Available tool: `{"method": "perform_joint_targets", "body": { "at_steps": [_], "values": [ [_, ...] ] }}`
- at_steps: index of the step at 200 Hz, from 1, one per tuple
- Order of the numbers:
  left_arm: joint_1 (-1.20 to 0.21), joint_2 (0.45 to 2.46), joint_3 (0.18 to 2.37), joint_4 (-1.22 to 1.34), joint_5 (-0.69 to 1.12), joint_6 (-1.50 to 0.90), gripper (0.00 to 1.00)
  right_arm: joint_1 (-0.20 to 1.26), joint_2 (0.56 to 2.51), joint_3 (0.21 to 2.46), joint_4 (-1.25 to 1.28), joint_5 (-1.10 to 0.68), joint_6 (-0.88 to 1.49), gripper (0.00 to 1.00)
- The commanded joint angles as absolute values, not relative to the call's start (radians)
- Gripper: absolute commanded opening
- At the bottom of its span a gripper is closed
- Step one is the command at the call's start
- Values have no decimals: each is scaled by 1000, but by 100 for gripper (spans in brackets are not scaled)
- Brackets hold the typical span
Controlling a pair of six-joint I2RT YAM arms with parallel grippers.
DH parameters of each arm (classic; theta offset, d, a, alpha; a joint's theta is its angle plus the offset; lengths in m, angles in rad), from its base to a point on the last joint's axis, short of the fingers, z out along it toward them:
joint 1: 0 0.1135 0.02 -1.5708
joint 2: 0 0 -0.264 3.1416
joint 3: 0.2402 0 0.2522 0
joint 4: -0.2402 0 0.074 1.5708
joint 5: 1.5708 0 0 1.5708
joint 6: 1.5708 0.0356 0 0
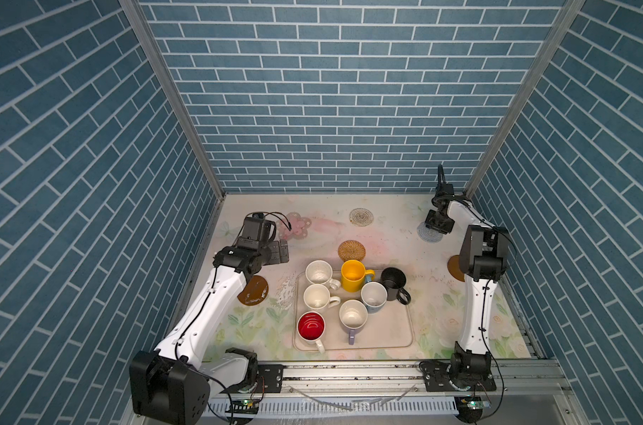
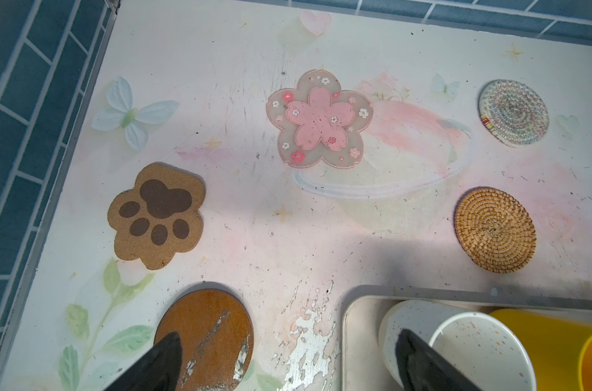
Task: Place cups on coasters
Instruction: Move the coaster to the top-right of the table.
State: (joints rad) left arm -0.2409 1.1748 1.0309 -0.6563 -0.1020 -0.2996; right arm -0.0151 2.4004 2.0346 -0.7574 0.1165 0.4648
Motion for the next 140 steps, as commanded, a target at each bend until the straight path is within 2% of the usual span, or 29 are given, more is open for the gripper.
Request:
{"method": "perform_joint_targets", "body": {
  "at_steps": [1, 31, 60, 92, 140],
  "values": [
    [-245, 1180, 1015, -660, -104, -286, 99, -47, 2488, 2096, -900, 113, 534, 43],
    [-245, 1181, 1017, -664, -107, -284, 99, -72, 2517, 2161, -960, 164, 594, 46],
    [-246, 1177, 1020, -669, -102, -283, 99, -77, 2481, 2123, -920, 182, 596, 49],
    [-247, 1192, 1050, -713, -79, -278, 99, -75, 2341, 1994, -775, 147, 540, 56],
    [-276, 1145, 1123, -758, -70, -268, 99, -63, 2078, 1805, -701, 47, 510, 71]
  ]
}}
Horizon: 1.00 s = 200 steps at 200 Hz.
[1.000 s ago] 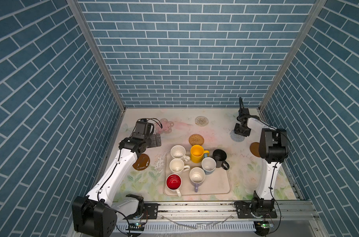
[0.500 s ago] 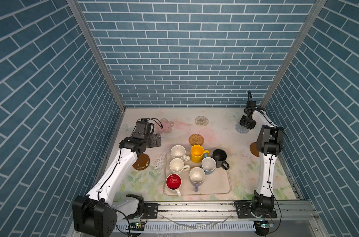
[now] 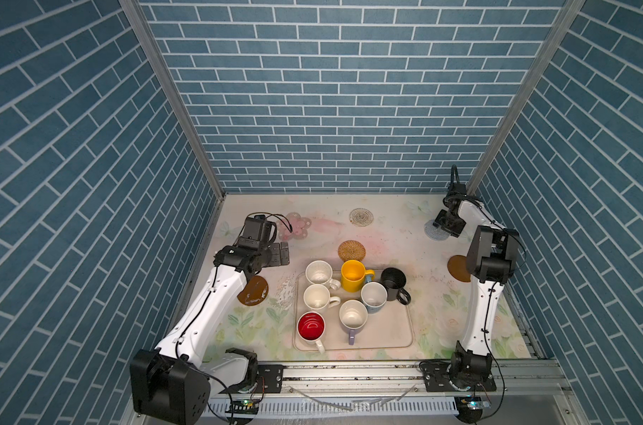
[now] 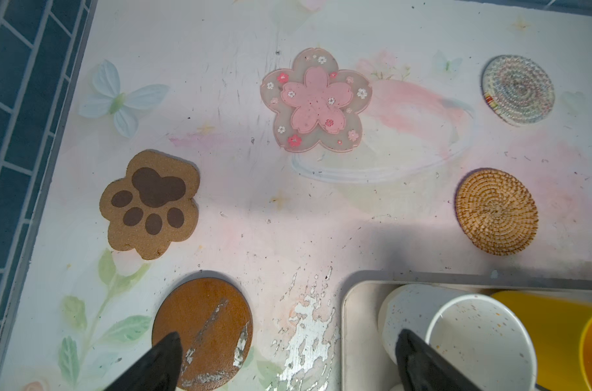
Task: Place cups on coasters
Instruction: Move the coaster to the top-right of the table.
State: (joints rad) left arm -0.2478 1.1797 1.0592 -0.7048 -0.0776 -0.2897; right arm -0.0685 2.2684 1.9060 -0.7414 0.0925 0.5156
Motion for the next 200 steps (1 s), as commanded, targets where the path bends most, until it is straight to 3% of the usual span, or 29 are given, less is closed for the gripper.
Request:
{"method": "perform_joint_targets", "body": {
  "at_steps": [1, 46, 113, 148, 200],
  "values": [
    [-279, 1145, 1124, -760, -71, -268, 99, -62, 2070, 1799, -700, 46, 511, 71],
    [-402, 1069, 1069, -746, -121, -324, 99, -60, 1689, 1378, -613, 78, 531, 75],
    [-592, 1079, 1082, -736, -190, -346, 99, -157, 1356, 914, -513, 66, 613, 81],
    [-622, 1094, 1091, -754, -170, -330, 99, -246, 1320, 767, -435, 33, 676, 80],
    [-621, 1093, 1081, -754, -156, -329, 99, -363, 1466, 743, -297, -82, 647, 76]
  ]
}}
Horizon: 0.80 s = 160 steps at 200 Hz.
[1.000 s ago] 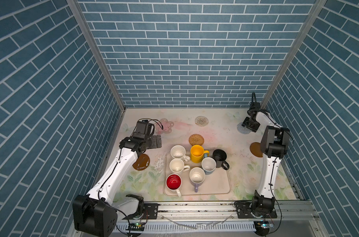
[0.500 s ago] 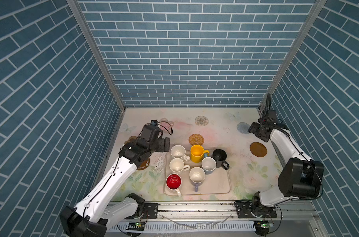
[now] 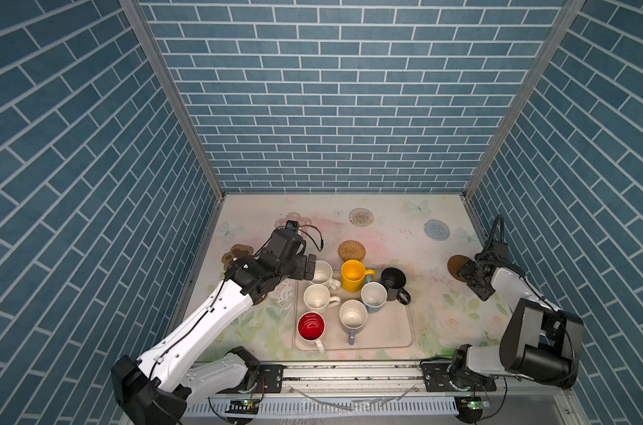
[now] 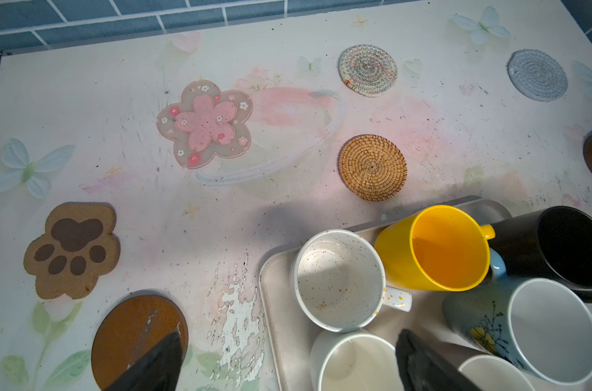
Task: Place cups on coasters
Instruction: Move the coaster to the top-right of the table.
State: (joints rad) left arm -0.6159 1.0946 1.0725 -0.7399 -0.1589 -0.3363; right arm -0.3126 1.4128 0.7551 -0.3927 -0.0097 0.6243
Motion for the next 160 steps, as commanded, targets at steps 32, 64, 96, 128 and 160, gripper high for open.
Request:
{"method": "perform_joint_targets", "body": {
  "at_steps": [32, 64, 96, 128, 160],
  "values": [
    [-622, 1096, 1084, -749, -158, -339, 99, -393, 1494, 752, -267, -83, 610, 75],
    [-621, 1107, 1081, -736, -168, -343, 99, -412, 1554, 806, -275, -83, 569, 75],
    [-621, 1133, 1100, -741, -183, -342, 99, -423, 1625, 832, -228, -144, 578, 66],
    [-622, 1155, 1126, -754, -205, -321, 99, -423, 1681, 872, -229, -141, 572, 62],
    [-621, 1162, 1138, -754, -215, -315, 99, -422, 1706, 894, -233, -150, 566, 60]
  ]
}}
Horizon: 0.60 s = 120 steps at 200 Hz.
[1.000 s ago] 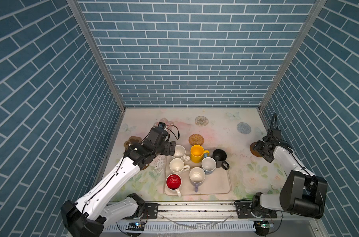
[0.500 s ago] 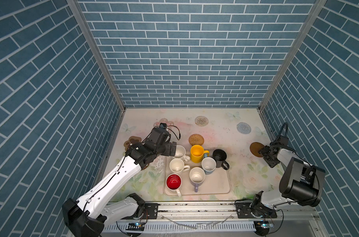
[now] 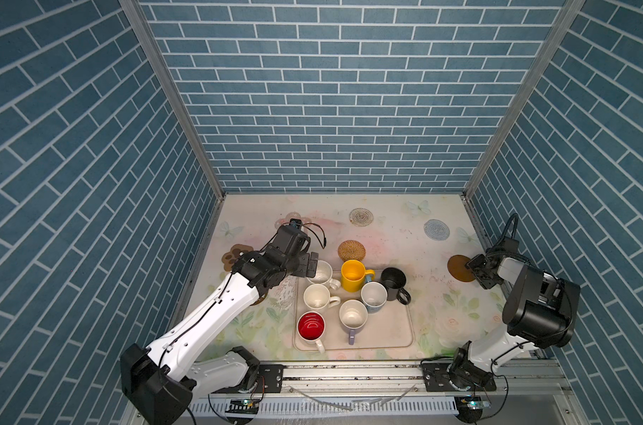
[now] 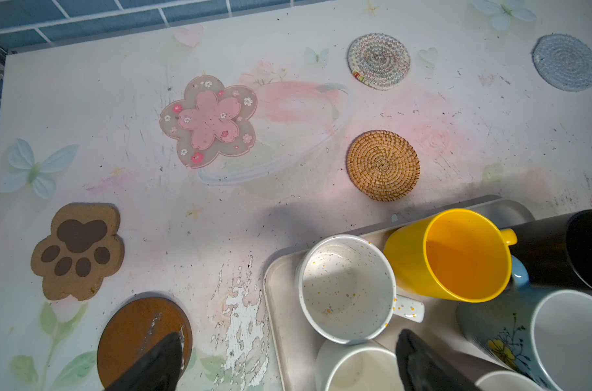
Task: Place cups on coasters
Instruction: Move the coaster to the top-right of the table.
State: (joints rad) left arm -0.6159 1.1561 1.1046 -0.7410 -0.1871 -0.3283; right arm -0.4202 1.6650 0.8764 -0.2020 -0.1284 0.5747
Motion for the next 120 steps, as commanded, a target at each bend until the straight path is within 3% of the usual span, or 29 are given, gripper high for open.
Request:
{"method": "perform_joint_targets", "body": {
  "at_steps": [1, 42, 120],
  "values": [
    [-621, 1162, 1138, -754, -215, -315, 99, -422, 1707, 894, -233, -150, 566, 60],
    [-622, 1173, 1145, -745, -221, -315, 99, -397, 1721, 893, -229, -210, 574, 59],
    [-621, 1157, 1123, -742, -227, -321, 99, -207, 1772, 942, -216, -212, 651, 59]
  ]
}}
